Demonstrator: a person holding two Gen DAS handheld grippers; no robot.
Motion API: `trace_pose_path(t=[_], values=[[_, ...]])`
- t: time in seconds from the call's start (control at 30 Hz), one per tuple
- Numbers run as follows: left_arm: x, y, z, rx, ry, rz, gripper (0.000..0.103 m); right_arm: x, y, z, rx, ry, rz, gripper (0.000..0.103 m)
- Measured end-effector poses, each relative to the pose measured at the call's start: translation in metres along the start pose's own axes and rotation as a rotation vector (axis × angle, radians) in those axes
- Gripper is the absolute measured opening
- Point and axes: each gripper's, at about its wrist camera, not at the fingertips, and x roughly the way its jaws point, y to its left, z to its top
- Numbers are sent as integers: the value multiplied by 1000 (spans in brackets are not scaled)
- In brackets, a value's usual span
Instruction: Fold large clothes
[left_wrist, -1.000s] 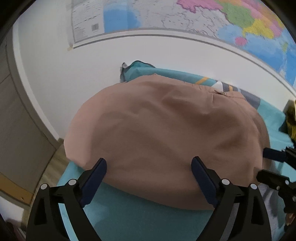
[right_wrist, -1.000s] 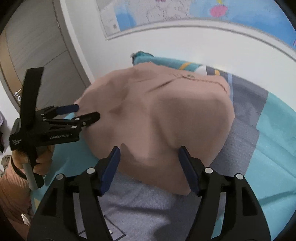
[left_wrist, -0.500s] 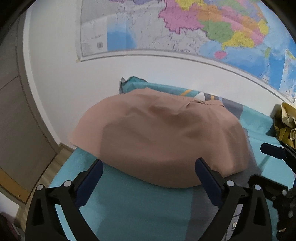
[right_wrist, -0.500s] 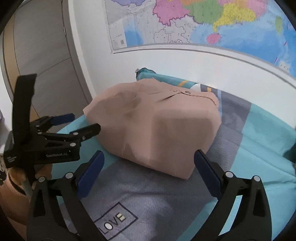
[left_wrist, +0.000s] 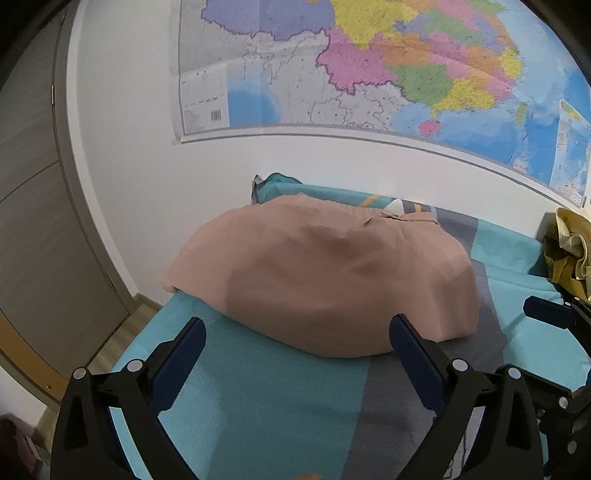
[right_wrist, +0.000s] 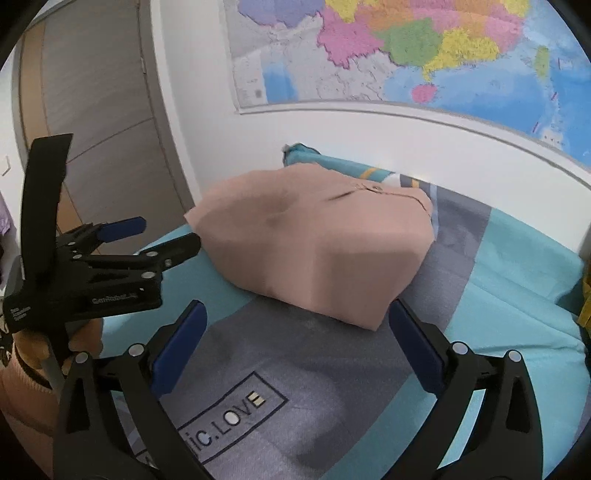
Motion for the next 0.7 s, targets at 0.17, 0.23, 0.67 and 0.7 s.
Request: trace_pose_path(t=[0.17, 0.23, 0.67, 0.7], values=[[-12, -7, -3, 3, -13, -1, 96, -9, 4, -3, -8, -4, -16, 97], [-16, -9, -5, -1, -12, -4, 96, -10, 4, -5, -2, 3, -10, 97], [-28, -20, -16, 9, -13, -20, 96, -21, -3, -13, 45, 2, 3, 97], [-28, -20, -17, 4, -12, -27, 96, -21, -3, -14, 44, 1, 3, 97]])
